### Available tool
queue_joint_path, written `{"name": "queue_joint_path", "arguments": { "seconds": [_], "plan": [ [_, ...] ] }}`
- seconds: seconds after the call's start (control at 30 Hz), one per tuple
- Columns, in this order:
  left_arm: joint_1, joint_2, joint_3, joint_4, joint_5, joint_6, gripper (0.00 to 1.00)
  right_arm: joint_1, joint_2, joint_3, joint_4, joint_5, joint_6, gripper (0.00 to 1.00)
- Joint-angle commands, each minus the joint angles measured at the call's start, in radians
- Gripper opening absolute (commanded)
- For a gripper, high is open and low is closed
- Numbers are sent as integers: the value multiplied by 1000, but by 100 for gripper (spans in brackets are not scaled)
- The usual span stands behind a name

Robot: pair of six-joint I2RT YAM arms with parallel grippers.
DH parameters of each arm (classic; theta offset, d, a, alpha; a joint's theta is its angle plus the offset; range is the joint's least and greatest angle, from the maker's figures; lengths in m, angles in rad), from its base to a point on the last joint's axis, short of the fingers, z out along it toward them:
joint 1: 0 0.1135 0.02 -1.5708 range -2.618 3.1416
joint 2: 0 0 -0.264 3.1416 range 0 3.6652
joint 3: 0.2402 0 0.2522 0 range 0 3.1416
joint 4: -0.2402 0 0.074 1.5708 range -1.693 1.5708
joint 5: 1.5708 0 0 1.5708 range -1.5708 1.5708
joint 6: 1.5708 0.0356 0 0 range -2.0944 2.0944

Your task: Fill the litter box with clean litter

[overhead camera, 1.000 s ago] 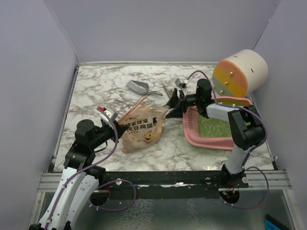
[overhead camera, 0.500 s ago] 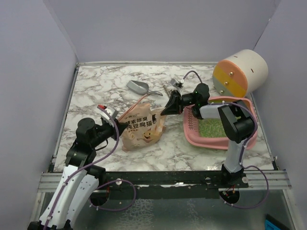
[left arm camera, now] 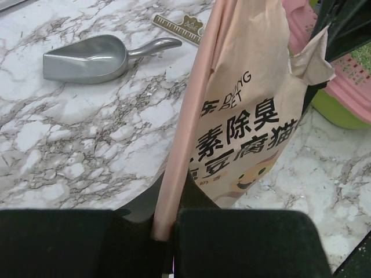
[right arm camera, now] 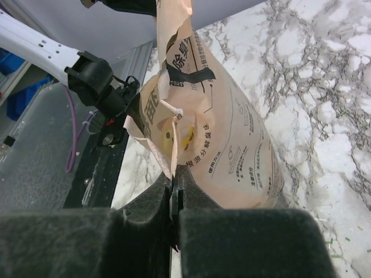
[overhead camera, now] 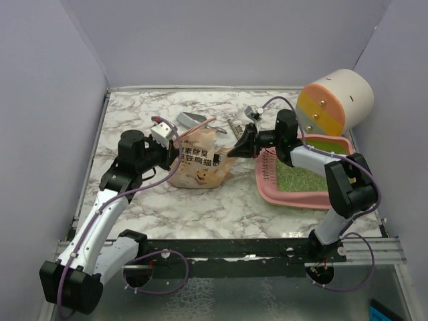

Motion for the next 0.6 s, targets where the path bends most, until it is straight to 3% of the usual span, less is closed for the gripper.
{"name": "queue_joint_path", "arguments": {
  "seconds": [0.0, 0.13, 0.17, 0.23, 0.27, 0.4, 0.43, 0.57],
  "plan": [
    [15, 56, 82, 46, -40, 66, 0, -6, -67, 43, -201, 66, -116, 1],
    [17, 42, 55, 32, -195, 57, 0, -6, -93, 24, -269, 116, -135, 1],
    [17, 37, 49, 25, -241, 58, 6, -5, -97, 17, -266, 118, -129, 1],
    [17, 24, 43, 8, -336, 50, 34, -5, -104, 7, -268, 132, -124, 1],
    [17, 14, 45, -3, -383, 44, 42, -5, -107, 3, -270, 140, -124, 1],
    [17, -40, 95, -5, -482, 0, 53, -5, -102, 0, -270, 151, -112, 1],
    [18, -57, 111, 6, -467, -18, 51, -5, -102, -1, -268, 149, -109, 1],
    [17, -80, 194, 50, -242, -102, 1, -4, -109, -4, -277, 157, -111, 1]
  ]
}}
